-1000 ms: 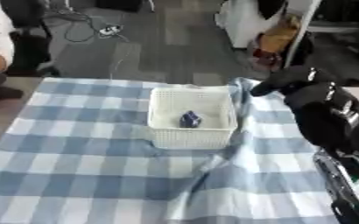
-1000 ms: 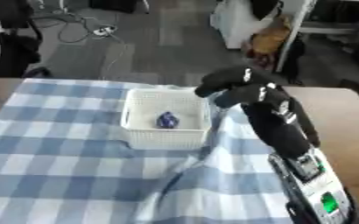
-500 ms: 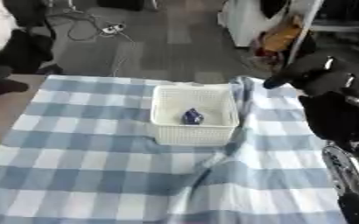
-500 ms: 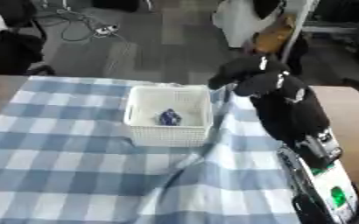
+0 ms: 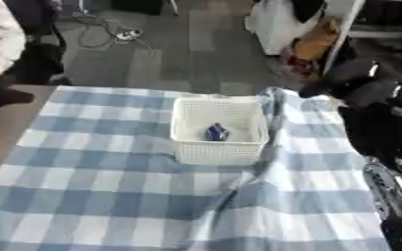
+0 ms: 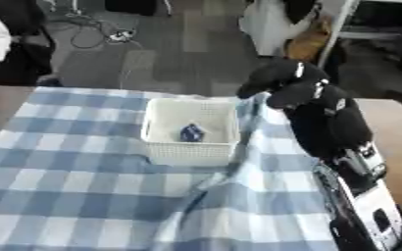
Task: Pick up objects on the table and place them in the box.
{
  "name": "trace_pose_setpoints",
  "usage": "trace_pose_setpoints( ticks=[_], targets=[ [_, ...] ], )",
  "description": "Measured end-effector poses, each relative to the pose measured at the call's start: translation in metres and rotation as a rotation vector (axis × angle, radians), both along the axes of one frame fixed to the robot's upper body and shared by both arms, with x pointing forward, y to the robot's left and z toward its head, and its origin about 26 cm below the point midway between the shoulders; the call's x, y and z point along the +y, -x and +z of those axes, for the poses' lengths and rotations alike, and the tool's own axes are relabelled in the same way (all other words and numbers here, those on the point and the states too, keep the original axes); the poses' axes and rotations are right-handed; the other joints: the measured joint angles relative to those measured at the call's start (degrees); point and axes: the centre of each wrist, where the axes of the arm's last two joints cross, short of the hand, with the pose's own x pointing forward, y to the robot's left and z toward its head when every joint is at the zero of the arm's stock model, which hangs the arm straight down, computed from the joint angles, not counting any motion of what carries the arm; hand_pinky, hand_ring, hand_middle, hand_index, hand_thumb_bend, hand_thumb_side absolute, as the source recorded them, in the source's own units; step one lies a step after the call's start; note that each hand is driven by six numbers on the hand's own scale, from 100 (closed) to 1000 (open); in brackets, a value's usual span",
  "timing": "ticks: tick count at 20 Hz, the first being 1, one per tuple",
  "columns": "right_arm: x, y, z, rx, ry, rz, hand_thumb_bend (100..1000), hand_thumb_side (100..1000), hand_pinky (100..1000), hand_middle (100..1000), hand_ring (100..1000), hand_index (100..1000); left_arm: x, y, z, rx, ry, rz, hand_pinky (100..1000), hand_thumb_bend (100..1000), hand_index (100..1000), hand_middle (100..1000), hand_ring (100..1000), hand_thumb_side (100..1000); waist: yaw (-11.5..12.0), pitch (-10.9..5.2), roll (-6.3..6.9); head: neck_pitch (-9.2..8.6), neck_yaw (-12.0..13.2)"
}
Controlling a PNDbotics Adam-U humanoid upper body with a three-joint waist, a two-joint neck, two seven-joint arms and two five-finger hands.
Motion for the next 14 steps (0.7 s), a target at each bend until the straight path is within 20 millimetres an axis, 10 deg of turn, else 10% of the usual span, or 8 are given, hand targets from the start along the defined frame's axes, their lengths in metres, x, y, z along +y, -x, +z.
trace_pose_setpoints(
  ticks=[14],
  targets=[
    [-0.0015, 0.0004, -0.0016, -0.012, 0.007, -0.018, 100, 1000, 717, 760, 718, 696, -0.0006, -0.0004, 0.0013, -0.004, 0.0, -0.004, 708, 100, 724, 930, 579, 781, 0.36, -0.01, -0.06, -3.72, -0.1]
  ],
)
